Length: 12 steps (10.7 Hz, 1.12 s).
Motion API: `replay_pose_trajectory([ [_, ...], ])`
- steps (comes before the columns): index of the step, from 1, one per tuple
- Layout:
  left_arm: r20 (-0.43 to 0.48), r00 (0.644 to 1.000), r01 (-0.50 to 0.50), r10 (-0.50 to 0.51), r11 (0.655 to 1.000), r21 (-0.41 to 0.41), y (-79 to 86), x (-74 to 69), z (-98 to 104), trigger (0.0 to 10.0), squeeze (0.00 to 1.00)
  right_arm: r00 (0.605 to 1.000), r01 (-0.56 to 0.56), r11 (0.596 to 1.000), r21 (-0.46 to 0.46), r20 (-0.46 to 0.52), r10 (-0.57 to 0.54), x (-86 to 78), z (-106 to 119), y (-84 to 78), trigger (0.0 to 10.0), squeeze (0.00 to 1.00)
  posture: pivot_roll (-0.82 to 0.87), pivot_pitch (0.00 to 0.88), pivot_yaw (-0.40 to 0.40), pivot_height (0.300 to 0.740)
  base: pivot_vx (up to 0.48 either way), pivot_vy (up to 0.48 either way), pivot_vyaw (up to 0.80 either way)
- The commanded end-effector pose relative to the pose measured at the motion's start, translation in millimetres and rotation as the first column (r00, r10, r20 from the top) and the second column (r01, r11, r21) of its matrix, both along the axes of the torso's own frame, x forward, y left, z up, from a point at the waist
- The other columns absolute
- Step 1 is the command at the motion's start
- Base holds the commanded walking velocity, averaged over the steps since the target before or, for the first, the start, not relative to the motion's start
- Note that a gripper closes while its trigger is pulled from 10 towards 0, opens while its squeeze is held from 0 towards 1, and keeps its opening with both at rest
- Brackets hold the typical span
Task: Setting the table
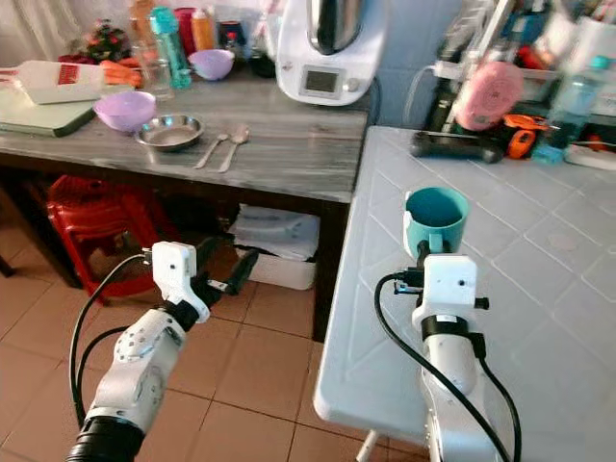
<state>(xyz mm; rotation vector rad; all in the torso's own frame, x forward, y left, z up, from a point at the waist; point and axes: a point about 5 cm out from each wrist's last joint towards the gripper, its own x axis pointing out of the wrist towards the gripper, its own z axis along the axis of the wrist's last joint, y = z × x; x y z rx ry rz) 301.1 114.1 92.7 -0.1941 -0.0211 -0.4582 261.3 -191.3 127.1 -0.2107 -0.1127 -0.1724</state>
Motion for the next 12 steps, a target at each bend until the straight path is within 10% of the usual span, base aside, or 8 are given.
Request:
replay_pose_trajectory([
  [1, 0.012, 1.0, 0.02, -0.02, 1.0, 0.011, -3.5, 3.1, 3, 10.0, 0.0, 0.999, 0.011, 1.0, -0.008, 0.032, -0.011, 0.5, 7, -1.2, 10.0, 0.0, -0.06, 0.0, 0.034, 0.74, 0.0, 0.352, 0.0],
  [12, 0.009, 0.999, 0.048, -0.048, 0.997, 0.058, 3.4, 6.2, 2, 10.0, 0.0, 0.998, -0.02, 1.0, 0.005, 0.054, 0.019, 15.0, 5, 16.5, 10.0, 0.0, -0.01, 0.0, 0.066, 0.74, 0.0, 0.379, 0.0],
])
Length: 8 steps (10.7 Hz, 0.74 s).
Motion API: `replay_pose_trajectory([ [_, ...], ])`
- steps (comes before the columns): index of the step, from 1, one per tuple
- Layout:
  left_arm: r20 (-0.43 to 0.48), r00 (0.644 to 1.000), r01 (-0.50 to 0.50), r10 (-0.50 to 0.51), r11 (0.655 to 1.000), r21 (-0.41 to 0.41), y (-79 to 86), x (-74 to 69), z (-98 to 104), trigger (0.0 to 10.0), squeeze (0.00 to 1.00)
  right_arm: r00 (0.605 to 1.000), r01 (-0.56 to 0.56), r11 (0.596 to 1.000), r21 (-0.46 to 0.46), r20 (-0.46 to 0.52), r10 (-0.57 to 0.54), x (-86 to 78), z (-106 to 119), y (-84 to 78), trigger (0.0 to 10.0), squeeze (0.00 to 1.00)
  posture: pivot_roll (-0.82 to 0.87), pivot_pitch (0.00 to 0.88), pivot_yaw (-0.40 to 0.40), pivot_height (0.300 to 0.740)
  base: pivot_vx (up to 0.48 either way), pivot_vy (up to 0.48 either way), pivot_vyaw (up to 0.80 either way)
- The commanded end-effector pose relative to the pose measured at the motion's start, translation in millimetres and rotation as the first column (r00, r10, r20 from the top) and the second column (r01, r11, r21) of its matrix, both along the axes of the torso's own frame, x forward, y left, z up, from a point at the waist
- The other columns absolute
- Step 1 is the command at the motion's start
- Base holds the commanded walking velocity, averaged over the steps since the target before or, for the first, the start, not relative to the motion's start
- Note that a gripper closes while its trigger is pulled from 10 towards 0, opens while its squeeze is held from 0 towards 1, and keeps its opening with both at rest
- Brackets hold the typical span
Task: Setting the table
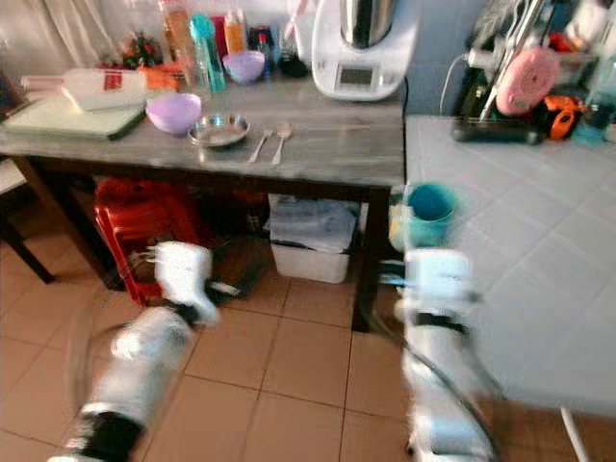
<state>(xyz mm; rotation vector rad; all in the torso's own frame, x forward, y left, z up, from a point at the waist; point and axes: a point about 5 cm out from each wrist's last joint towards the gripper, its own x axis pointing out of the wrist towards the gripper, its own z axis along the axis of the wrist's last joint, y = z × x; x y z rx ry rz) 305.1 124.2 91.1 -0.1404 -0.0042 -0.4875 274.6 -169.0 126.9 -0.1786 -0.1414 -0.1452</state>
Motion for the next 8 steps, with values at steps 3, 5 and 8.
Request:
replay_pose_trajectory([
  [3, 0.024, 0.999, 0.022, -0.023, 1.0, 0.01, -6.4, -0.3, 7, 10.0, 0.0, 0.998, -0.042, 0.999, -0.007, 0.037, 0.043, 10.4, 6, 8.6, 10.0, 0.0, 0.03, 0.0, 0.051, 0.74, 0.0, 0.407, 0.0],
  [5, 0.018, 1.0, 0.001, -0.001, 1.0, 0.002, -5.7, -4.8, 2, 10.0, 0.0, 0.996, -0.084, 0.996, -0.03, 0.03, 0.085, 12.6, 4, 10.7, 10.0, 0.0, 0.05, 0.0, 0.028, 0.74, 0.0, 0.409, 0.0],
  [8, 0.013, 1.0, 0.024, -0.024, 1.0, -0.003, -15.2, -8.7, 0, 10.0, 0.0, 0.995, -0.097, 0.995, -0.022, 0.034, 0.098, 17.1, 4, 14.2, 10.0, 0.0, 0.07, 0.0, -0.002, 0.74, 0.0, 0.434, 0.0],
])
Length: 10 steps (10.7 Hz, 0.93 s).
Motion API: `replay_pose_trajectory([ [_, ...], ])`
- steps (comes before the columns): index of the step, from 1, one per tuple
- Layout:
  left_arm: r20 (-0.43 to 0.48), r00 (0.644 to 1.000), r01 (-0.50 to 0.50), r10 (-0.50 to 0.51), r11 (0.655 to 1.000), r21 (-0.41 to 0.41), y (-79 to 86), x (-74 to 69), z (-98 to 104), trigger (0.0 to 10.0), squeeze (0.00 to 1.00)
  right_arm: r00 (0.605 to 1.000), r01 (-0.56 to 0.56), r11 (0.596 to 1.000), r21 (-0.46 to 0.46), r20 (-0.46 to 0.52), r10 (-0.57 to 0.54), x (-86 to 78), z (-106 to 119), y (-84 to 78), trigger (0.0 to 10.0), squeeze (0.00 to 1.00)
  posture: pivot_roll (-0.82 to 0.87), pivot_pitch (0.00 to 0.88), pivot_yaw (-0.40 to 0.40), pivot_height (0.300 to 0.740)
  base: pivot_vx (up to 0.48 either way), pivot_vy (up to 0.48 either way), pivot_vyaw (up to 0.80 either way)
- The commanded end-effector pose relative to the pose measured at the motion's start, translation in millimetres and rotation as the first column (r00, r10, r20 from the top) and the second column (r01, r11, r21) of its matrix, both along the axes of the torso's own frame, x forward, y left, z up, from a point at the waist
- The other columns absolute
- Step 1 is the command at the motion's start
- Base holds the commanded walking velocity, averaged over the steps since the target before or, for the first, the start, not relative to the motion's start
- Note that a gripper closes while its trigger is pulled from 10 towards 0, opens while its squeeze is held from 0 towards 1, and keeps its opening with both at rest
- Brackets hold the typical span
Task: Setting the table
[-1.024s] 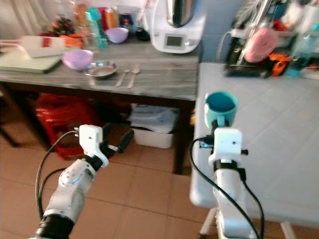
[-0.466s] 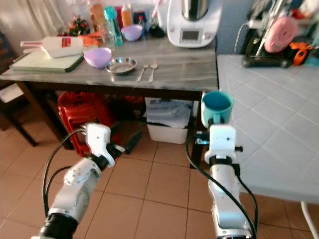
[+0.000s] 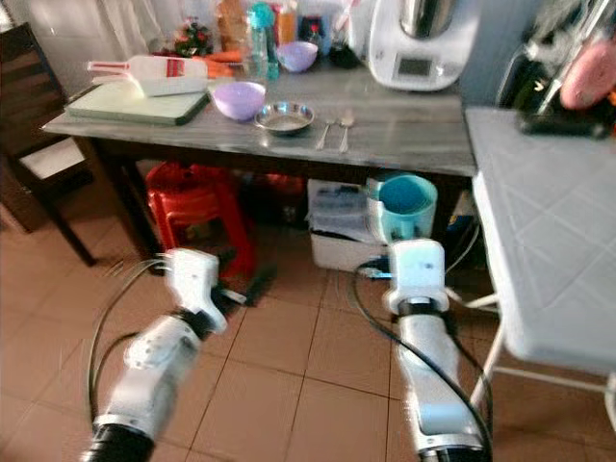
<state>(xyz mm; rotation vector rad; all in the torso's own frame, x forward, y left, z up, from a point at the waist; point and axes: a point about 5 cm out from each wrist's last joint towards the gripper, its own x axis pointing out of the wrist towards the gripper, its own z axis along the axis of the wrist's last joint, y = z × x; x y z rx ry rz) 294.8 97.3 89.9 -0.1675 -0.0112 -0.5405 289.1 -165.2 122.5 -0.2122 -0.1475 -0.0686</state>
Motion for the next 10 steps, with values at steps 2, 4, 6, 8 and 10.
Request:
replay_pose_trajectory([
  [2, -0.001, 0.999, -0.046, 0.046, 0.998, 0.031, 13.8, 0.2, -3, 10.0, 0.0, 0.996, -0.077, 0.997, -0.002, 0.034, 0.077, 4.5, 6, 17.5, 10.0, 0.0, 0.07, 0.0, -0.004, 0.74, 0.0, 0.375, 0.0],
  [4, 0.018, 0.999, -0.048, 0.047, 0.998, 0.038, 11.7, 0.9, 0, 10.0, 0.0, 0.996, -0.079, 0.997, 0.01, 0.034, 0.079, 8.6, 5, 19.9, 10.0, 0.0, 0.09, 0.0, -0.014, 0.74, 0.0, 0.0, 0.0],
  [6, 0.024, 0.999, -0.041, 0.04, 0.999, 0.022, 12.0, 0.4, 1, 10.0, 0.0, 0.997, -0.064, 0.998, 0.018, 0.041, 0.064, 10.1, 5, 20.0, 10.0, 0.0, 0.09, 0.0, -0.004, 0.74, 0.0, 0.0, 0.0],
  [8, 0.023, 1.0, -0.014, 0.015, 0.999, -0.044, 8.8, 2.0, 7, 10.0, 0.0, 0.998, -0.055, 0.998, 0.026, 0.045, 0.053, 9.2, 3, 19.0, 10.0, 0.0, 0.09, 0.0, 0.009, 0.74, 0.135, 0.0, 0.0],
  [10, 0.028, 1.0, 0.001, 0.001, 0.999, -0.053, 6.6, 3.8, 11, 10.0, 0.0, 0.998, -0.041, 0.999, 0.023, 0.053, 0.039, 10.4, 4, 18.5, 10.0, 0.0, 0.1, 0.0, 0.019, 0.74, 0.251, 0.0, 0.0],
])
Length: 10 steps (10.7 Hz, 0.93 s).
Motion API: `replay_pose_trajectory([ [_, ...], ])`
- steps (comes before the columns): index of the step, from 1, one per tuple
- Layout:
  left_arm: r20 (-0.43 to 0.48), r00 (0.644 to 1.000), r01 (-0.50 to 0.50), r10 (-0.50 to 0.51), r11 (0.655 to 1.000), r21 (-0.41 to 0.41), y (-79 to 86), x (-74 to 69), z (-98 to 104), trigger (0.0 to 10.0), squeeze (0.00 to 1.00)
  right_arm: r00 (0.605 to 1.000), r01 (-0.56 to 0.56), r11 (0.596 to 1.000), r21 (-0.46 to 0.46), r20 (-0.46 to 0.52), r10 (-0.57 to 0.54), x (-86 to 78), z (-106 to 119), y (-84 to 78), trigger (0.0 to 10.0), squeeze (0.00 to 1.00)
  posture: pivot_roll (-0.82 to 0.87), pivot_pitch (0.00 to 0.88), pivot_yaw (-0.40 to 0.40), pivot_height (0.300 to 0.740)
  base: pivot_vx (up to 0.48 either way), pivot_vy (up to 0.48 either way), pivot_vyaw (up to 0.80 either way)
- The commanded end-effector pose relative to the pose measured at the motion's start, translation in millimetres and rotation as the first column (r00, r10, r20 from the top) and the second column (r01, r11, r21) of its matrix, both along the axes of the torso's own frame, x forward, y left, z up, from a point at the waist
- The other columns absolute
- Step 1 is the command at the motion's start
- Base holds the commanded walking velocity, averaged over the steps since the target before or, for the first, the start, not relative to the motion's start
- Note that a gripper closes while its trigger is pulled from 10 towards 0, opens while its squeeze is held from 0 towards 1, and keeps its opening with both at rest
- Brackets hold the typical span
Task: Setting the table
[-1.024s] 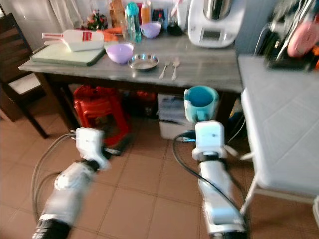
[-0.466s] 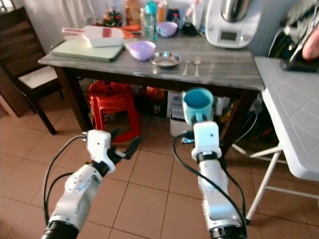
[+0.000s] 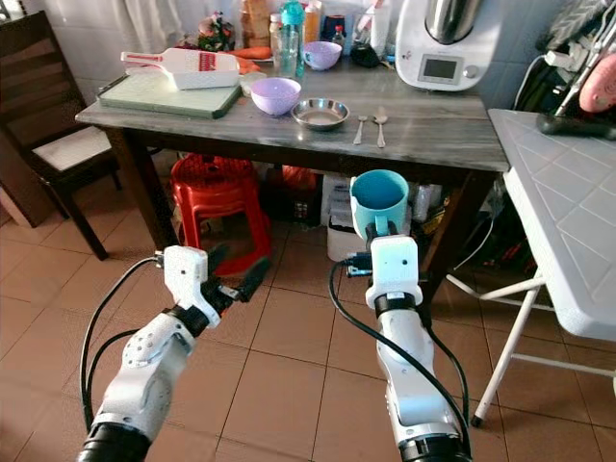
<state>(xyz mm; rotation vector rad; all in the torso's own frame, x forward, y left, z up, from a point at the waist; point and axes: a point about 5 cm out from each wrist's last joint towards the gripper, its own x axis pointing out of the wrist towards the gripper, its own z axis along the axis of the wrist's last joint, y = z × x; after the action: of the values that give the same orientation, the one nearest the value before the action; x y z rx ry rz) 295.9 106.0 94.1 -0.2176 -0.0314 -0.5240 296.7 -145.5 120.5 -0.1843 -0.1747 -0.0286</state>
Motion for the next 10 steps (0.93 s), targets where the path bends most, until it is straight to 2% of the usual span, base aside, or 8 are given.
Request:
replay_pose_trajectory([
  [1, 0.022, 1.0, 0.021, -0.021, 1.0, -0.003, -1.8, 1.3, 7, 10.0, 0.0, 0.999, 0.013, 1.0, 0.001, 0.032, -0.013, 3.7, 7, -2.3, 10.0, 0.0, 0.1, 0.0, 0.016, 0.74, 0.285, 0.0, 0.0],
  [4, 0.019, 1.0, -0.001, 0.001, 1.0, -0.013, 1.6, -0.3, 6, 10.0, 0.0, 0.999, 0.019, 1.0, 0.001, 0.042, -0.019, 7.7, 9, -4.6, 10.0, 0.0, 0.11, 0.0, 0.004, 0.74, 0.299, 0.0, 0.0],
  [7, 0.014, 0.998, -0.065, 0.065, 0.998, 0.001, 16.8, -8.5, 0, 10.0, 0.0, 0.999, 0.017, 1.0, -0.004, 0.05, -0.017, 5.3, 11, -7.0, 10.0, 0.0, 0.12, 0.0, -0.014, 0.74, 0.311, 0.0, 0.0],
  [10, 0.078, 0.965, -0.259, 0.251, 0.961, 0.1, 49.2, -11.9, 3, 10.0, 0.0, 0.998, 0.046, 0.999, -0.01, 0.049, -0.046, -10.6, 9, -19.6, 10.0, 0.0, 0.12, 0.0, -0.015, 0.74, 0.307, 0.0, 0.0],
])
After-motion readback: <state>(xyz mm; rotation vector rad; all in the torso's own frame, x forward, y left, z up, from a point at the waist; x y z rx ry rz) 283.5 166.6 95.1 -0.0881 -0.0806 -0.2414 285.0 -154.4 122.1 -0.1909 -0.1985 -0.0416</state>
